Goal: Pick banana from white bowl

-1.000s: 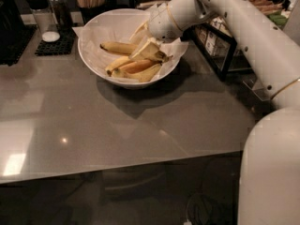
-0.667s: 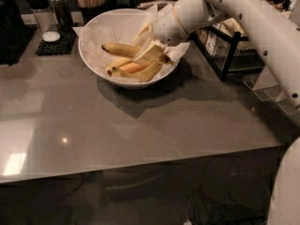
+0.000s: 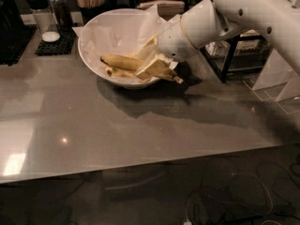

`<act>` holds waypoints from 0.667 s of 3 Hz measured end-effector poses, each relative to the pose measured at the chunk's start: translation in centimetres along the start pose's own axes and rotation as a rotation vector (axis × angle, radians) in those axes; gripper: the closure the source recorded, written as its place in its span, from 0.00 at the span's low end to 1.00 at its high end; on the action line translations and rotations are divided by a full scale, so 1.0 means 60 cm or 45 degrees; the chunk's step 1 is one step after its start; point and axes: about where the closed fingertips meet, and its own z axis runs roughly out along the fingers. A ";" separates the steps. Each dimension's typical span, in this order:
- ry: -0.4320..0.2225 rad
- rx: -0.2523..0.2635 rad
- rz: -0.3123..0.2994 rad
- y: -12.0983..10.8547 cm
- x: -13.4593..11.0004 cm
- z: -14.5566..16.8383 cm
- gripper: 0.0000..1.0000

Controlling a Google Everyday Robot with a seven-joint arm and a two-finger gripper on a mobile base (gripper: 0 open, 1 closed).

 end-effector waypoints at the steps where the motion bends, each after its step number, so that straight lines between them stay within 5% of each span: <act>1: 0.016 0.038 0.050 0.040 -0.001 -0.018 1.00; 2: 0.020 0.032 0.051 0.044 0.001 -0.015 1.00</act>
Offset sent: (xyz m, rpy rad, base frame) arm -0.0215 -0.0066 0.0004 0.0014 0.0085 -0.0424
